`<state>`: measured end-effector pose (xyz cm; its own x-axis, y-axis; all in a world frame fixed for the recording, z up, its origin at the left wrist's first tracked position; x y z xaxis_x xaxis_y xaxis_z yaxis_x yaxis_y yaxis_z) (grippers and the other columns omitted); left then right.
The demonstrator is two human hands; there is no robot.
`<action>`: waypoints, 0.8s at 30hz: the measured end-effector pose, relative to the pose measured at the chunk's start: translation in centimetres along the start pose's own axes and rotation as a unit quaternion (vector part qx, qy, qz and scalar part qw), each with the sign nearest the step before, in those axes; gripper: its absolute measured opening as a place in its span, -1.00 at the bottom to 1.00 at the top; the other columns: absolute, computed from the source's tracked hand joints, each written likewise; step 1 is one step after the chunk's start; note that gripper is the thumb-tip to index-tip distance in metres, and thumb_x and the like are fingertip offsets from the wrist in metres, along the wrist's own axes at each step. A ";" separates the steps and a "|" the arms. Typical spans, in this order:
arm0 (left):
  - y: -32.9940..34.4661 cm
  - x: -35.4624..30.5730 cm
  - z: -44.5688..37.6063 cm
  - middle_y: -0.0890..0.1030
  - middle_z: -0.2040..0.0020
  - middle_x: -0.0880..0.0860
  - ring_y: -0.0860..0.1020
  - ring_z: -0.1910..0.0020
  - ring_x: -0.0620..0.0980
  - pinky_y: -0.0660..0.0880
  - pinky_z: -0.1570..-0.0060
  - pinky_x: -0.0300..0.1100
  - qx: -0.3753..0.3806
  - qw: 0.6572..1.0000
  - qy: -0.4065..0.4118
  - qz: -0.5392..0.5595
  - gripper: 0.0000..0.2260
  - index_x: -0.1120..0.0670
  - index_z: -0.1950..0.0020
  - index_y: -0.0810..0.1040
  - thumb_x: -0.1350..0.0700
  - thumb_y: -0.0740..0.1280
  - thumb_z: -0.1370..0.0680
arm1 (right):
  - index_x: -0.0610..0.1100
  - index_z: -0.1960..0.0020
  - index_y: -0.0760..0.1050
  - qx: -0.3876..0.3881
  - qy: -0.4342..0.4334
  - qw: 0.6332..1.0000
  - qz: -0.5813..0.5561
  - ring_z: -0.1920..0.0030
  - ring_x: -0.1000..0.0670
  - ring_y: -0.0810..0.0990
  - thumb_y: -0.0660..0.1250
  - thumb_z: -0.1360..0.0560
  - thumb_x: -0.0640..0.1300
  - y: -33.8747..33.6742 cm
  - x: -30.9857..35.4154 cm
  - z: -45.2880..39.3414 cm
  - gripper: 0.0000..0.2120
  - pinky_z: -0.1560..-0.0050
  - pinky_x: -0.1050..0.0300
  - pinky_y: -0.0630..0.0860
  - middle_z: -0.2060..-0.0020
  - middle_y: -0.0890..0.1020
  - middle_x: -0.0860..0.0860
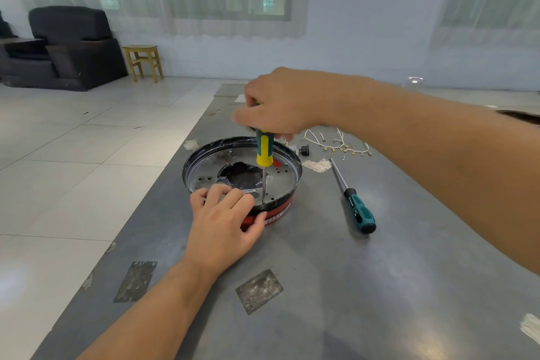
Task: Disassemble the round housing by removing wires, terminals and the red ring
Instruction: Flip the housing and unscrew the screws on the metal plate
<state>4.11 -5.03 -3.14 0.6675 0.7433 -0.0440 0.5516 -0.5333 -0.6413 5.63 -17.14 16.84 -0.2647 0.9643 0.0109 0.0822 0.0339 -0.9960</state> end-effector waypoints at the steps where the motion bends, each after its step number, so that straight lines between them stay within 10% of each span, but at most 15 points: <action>1: 0.0 -0.1 0.0 0.60 0.16 -0.11 0.53 -0.04 0.08 0.32 -0.09 0.08 0.001 1.000 -0.001 0.000 -0.76 0.02 0.14 0.61 -0.14 0.34 -0.55 | -0.06 0.12 0.50 -0.034 0.005 0.998 0.050 0.37 0.03 0.61 0.04 -0.63 0.29 -0.2 0.1 -0.1 -0.51 0.36 0.14 0.31 0.42 0.65 0.01; 7: -0.2 -0.1 0.0 0.60 0.16 -0.10 0.54 -0.03 0.09 0.33 -0.08 0.09 0.003 1.000 -0.004 -0.001 -0.74 0.03 0.15 0.61 -0.13 0.33 -0.55 | 0.11 -0.06 0.44 0.029 -0.088 0.995 -0.024 0.30 0.19 0.49 0.31 -0.60 0.08 -0.7 0.1 0.2 -0.90 0.32 0.22 0.35 0.22 0.52 0.14; 11: -0.2 -0.2 -0.1 0.60 0.18 -0.10 0.54 -0.02 0.09 0.33 -0.08 0.09 0.001 1.000 -0.001 0.003 -0.75 0.02 0.15 0.62 -0.13 0.33 -0.55 | 0.08 -0.11 0.44 0.050 -0.028 0.993 -0.103 0.36 0.14 0.61 0.39 -0.48 0.10 -0.3 -0.6 0.5 -0.74 0.43 0.26 0.47 0.23 0.64 0.06; 15: -0.1 -0.1 0.0 0.59 0.17 -0.12 0.54 -0.02 0.07 0.33 -0.08 0.07 0.010 1.000 -0.005 0.003 -0.75 0.01 0.15 0.61 -0.14 0.33 -0.55 | 0.01 0.19 0.38 -0.087 0.009 0.991 0.098 0.31 0.03 0.53 0.07 -0.55 0.45 -0.4 -0.9 0.3 -0.48 0.37 0.11 0.27 0.29 0.52 0.02; 19: -0.1 -0.1 -0.1 0.60 0.17 -0.10 0.55 -0.01 0.08 0.35 -0.08 0.08 0.016 1.000 -0.010 0.003 -0.76 0.02 0.15 0.61 -0.13 0.34 -0.55 | 0.10 -0.03 0.46 0.014 -0.081 0.997 -0.016 0.27 0.14 0.51 0.35 -0.59 0.10 -0.7 -0.3 0.3 -0.89 0.28 0.17 0.35 0.17 0.58 0.13; 24: -0.2 -0.1 0.0 0.61 0.16 -0.10 0.56 -0.01 0.07 0.35 -0.08 0.07 0.021 1.000 -0.008 0.004 -0.76 0.00 0.14 0.62 -0.14 0.34 -0.55 | 0.11 -0.15 0.46 0.055 -0.060 0.995 -0.059 0.20 0.04 0.59 0.41 -0.47 -0.02 -0.5 -0.1 1.1 -0.72 0.27 0.11 0.46 0.11 0.63 0.10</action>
<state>3.92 -4.97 -2.98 0.6635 0.7457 -0.0611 0.5248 -0.5221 -0.6723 4.54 -17.60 17.20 -0.3802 0.9166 0.1237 -0.0604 0.1088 -0.9922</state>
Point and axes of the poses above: each hand's wrist, its own z-axis away from the middle knuckle, its own y-axis out of the palm, x = y × z, the point moved 6 cm from there along -z, towards the middle knuckle
